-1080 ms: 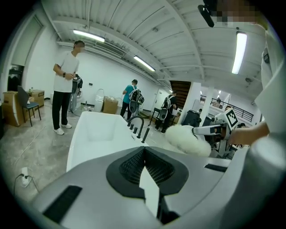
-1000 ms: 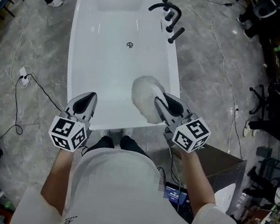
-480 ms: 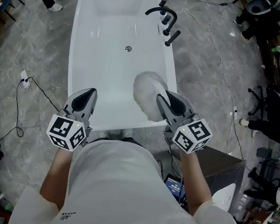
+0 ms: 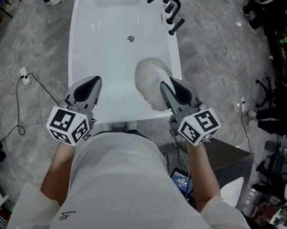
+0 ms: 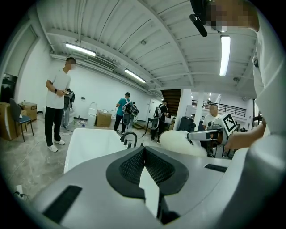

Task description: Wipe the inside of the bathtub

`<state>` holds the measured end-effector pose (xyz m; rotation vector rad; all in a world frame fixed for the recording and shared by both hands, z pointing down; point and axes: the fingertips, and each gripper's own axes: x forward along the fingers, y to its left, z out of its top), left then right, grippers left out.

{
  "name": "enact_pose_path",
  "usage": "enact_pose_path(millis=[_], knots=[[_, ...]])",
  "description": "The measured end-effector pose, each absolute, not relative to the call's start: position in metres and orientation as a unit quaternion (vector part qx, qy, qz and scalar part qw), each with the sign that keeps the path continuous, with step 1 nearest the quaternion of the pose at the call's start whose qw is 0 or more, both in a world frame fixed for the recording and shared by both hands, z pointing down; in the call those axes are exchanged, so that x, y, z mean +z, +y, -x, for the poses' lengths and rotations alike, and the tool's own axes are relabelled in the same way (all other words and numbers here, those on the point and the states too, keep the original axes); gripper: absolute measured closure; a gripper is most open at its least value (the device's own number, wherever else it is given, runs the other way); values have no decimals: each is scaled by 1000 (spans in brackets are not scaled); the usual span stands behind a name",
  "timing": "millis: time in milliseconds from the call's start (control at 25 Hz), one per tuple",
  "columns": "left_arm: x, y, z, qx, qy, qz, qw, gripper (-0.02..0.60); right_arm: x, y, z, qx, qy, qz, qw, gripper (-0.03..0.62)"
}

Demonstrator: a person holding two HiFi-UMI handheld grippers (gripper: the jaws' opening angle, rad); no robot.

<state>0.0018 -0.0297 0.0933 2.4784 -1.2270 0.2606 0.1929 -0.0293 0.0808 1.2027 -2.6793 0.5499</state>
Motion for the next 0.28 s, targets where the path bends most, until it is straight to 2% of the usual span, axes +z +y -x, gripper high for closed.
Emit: enact_pose_path(millis=[280], knots=[[95,-37,-9,90,-425,-881,184,571,90,-33,-196,193,-889,-406,85,496]])
